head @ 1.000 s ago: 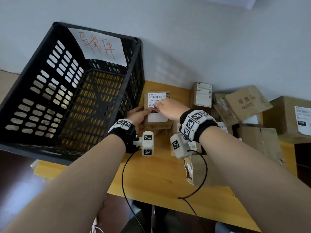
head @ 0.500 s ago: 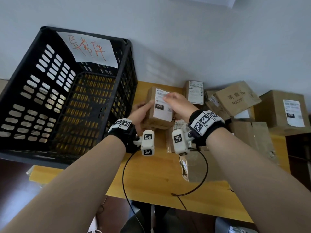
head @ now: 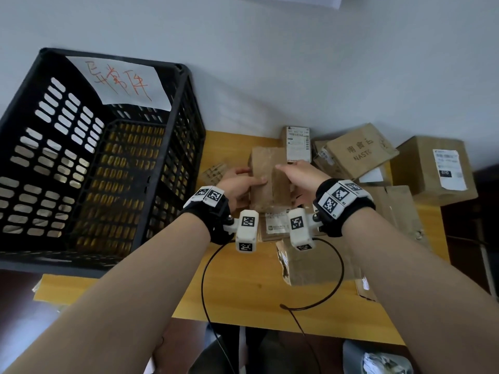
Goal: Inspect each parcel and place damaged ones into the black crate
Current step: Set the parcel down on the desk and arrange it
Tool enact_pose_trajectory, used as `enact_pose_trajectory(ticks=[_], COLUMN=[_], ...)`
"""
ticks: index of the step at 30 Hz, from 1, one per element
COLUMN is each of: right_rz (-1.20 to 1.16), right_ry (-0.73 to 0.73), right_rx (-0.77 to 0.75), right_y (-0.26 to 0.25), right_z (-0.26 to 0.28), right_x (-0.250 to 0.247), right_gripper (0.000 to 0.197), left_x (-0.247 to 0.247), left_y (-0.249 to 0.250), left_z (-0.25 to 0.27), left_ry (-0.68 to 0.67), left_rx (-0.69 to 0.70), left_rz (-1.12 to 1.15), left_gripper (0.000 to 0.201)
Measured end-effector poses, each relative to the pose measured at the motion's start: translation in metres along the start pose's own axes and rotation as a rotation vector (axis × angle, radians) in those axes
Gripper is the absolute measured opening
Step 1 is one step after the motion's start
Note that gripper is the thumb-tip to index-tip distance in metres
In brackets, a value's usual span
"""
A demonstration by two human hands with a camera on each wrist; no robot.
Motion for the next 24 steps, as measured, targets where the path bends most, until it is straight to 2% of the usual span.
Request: enact_pose_trajectory(ticks=[2,4,5,7,9,12,14,18,24], right_rz=[0.155,0.227,0.243,0.283,0.353,0.441,0.487,0.594,0.647], right_ry=[0.100,0.189,0.227,0.250,0.152,0.055,0.037,0.070,0.063], right_rx=[-0.097,-0.226,-0.275,-0.331,-0.339,-0.307,-0.291,-0.276,-0.266], right_y=[-0.007,-0.017,-0.022,-0.031,-0.034,-0.034,-0.032,-0.031,-0.036], right_z=[0.003,0.007,0.010,0.019,0.019,0.017,0.013,0.010,0.007], right_x=[-0.006,-0.011,-0.013,-0.012,-0.006,0.004,0.008,0.018,0.016], right_gripper=[0.066,0.046,0.042,0.049,0.053,0.050,0.049,0.047,0.051], left_x=[0.003,0.004,0.005,0.005,0.005,0.004,0.005,0.004,0.002], left_y=[0.001,0.000,0.000,0.000,-0.001,-0.004,-0.005,-0.007,-0.006], left_z=[0.003,0.005,0.006,0.008,0.007,0.005,0.005,-0.004,-0.009], left_ry=[-0.003,0.004,0.000,-0.009,-0.008,0.010,0.021,0.060,0.013], left_rx=[-0.010,-0.031,-0.040,-0.046,-0.040,-0.041,-0.041,-0.055,-0.067], left_rz=[-0.020,-0.025,-0.023,-0.029,-0.045,-0.059,-0.066,-0.094,-0.099], left_gripper=[0.072,0.073,0.073,0.070,0.069,0.078,0.082,0.077,0.088])
Point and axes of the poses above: each hand's wrist, its own z-axis away from the middle knuckle, its own x-axis out of the palm, y = z × x, the point moved 4 cm from there along -z, towards the middle knuckle, and after that the axes turned 5 degrees about -y, right-handed, at the moved point
